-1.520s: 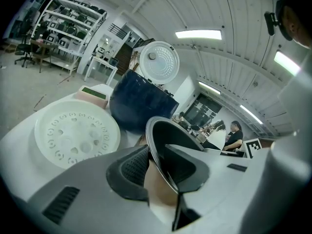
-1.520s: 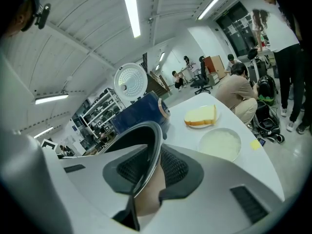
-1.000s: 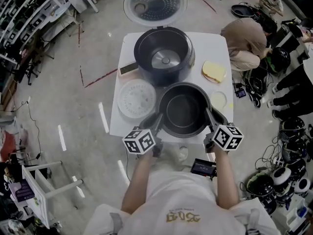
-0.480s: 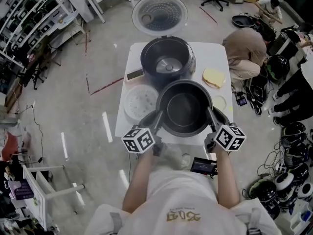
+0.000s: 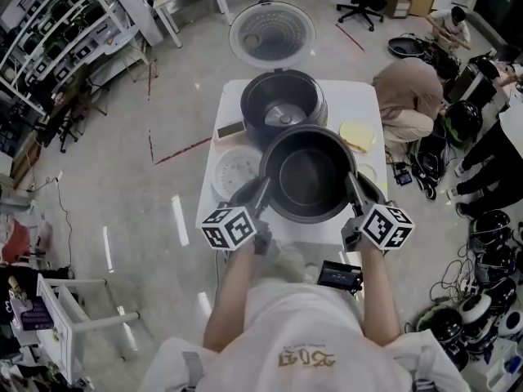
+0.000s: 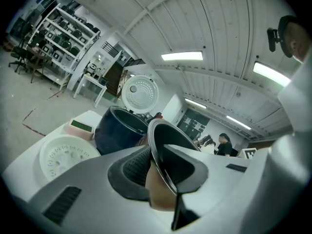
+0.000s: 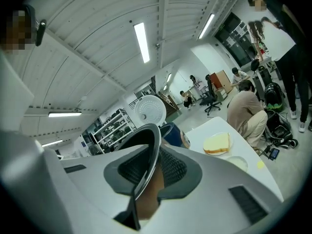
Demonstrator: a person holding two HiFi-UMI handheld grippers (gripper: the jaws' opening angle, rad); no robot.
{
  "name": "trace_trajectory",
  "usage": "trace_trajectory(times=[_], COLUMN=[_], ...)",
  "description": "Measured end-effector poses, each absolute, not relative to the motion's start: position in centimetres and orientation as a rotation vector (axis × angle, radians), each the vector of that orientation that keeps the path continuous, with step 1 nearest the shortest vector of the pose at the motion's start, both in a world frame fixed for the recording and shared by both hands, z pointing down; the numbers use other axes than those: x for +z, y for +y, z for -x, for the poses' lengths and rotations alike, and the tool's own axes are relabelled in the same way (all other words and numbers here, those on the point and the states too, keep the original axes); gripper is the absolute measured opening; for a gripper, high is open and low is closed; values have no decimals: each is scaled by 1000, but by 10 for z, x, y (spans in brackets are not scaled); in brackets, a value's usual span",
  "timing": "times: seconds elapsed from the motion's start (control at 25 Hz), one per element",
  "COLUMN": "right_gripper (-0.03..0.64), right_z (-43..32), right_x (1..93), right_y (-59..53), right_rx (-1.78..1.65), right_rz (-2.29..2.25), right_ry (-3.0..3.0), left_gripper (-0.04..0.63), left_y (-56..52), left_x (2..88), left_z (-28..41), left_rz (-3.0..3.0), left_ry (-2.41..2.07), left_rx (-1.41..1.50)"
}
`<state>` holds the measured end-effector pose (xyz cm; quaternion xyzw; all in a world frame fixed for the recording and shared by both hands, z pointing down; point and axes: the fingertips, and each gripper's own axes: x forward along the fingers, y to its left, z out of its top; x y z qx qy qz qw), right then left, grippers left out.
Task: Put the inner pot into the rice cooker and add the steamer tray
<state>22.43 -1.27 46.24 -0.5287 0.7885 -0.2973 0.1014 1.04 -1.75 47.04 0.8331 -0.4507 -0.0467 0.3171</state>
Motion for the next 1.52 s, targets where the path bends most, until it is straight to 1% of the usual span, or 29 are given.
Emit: trace_trajectory(times=[0.44,0.84,1.52], right_gripper=[75,75,75], right_z=[-217,-206,-182], right_x=[418,380,348], right_y=[-26,-58,-162], right_rx=[-799,-744,-698], right_rz=[1476,1436,1447], right_ry=[2349,2355,2333], left_gripper=[95,95,95], left_y=[-27,-61,-173], left_x=[428,395,363], left_z=[-3,8,32], left_rz=[-2234,-2255,-2302], left_ry=[-1222,-1208,-1158], left_rx=[-182,-238,-267])
